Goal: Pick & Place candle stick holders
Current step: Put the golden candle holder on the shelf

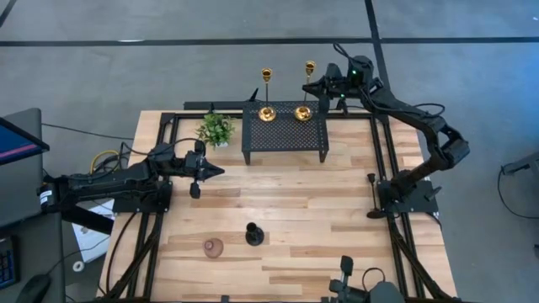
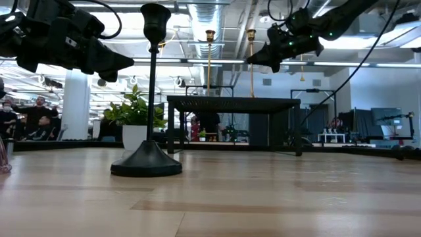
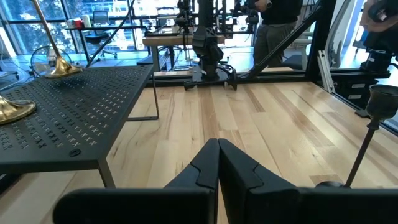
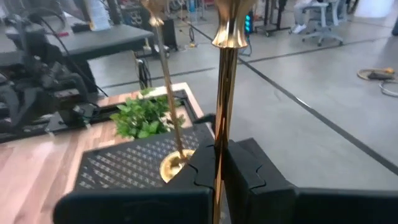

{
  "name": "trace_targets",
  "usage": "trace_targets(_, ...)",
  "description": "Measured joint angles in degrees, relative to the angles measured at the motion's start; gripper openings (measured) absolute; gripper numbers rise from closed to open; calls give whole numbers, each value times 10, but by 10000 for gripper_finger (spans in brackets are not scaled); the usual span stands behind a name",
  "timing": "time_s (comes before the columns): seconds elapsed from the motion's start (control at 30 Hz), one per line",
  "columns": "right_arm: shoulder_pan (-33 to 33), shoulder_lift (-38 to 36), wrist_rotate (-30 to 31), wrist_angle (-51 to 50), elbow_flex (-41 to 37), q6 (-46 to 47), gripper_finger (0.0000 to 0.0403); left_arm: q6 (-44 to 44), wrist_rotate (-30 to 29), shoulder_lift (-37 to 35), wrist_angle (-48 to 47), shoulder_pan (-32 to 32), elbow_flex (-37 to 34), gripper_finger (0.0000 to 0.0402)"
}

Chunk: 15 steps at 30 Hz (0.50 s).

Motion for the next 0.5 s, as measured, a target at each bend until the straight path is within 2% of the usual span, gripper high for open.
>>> trace_targets(0.5, 2, -1, 13, -34, 0, -9, 0, 0, 0, 0, 0, 0, 0, 5)
